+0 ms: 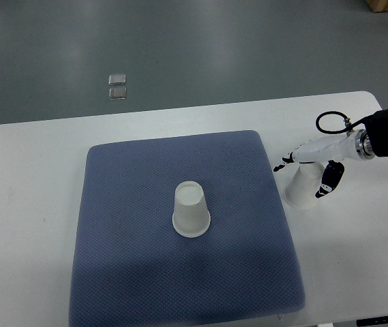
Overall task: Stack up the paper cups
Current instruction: 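Close the right hand's fingers around the white cup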
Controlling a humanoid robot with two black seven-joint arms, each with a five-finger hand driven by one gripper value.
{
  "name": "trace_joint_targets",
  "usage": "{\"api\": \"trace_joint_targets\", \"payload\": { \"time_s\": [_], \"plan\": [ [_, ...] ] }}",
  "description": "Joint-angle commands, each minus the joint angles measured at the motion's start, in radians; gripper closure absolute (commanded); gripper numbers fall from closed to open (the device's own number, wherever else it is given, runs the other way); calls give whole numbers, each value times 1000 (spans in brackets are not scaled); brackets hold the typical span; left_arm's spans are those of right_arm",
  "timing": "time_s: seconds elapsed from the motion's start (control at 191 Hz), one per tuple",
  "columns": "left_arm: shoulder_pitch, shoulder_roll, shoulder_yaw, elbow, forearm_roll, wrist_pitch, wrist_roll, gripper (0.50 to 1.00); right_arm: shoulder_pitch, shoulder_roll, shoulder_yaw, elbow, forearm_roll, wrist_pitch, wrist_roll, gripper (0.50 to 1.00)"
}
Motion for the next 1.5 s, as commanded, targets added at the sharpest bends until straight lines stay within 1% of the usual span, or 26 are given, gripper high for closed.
{"api": "trace_joint_targets", "payload": {
  "time_s": [0.0,0.068,0.518,0.618,0.639,0.665,0.675,0.681,0.712,0.916,0.932,0.979,1.026,1.099,1.173,1.209,1.492],
  "plan": [
    [0,0,0,0,0,0,0,500,-7,0,0,-16,-36,-15,5,628],
    [0,0,0,0,0,0,0,500,-7,0,0,-25,-42,-27,6,628],
    [0,0,0,0,0,0,0,500,-10,14,0,-26,-45,-26,6,628],
    [0,0,0,0,0,0,0,500,-13,14,0,-28,-45,-27,6,634],
    [0,0,0,0,0,-1,0,500,-13,14,0,-30,-47,-27,6,638],
    [0,0,0,0,0,0,0,500,-13,14,0,-31,-48,-27,6,656],
    [0,0,0,0,0,0,0,500,-13,14,0,-31,-48,-27,6,656],
    [0,0,0,0,0,0,0,500,-13,14,0,-33,-48,-27,6,666],
    [0,0,0,0,0,0,0,500,-13,14,0,-36,-48,-27,6,679],
    [0,0,0,0,0,0,0,500,-12,14,0,-39,-48,-27,6,720],
    [0,0,0,0,0,0,0,500,-12,14,0,-39,-48,-26,6,734],
    [0,0,0,0,0,0,0,500,-12,14,0,-39,-48,-26,8,748],
    [0,0,0,0,0,0,0,500,-10,14,0,-39,-48,-24,8,797],
    [0,0,0,0,0,0,0,500,-10,14,0,-39,-48,-21,8,850],
    [0,0,0,0,0,0,0,500,-9,14,0,-39,-48,-21,9,863],
    [0,0,0,0,0,0,0,500,-9,14,0,-39,-48,-21,9,881],
    [0,0,0,0,0,0,0,500,8,13,0,-39,-45,-15,19,881]
  ]
}}
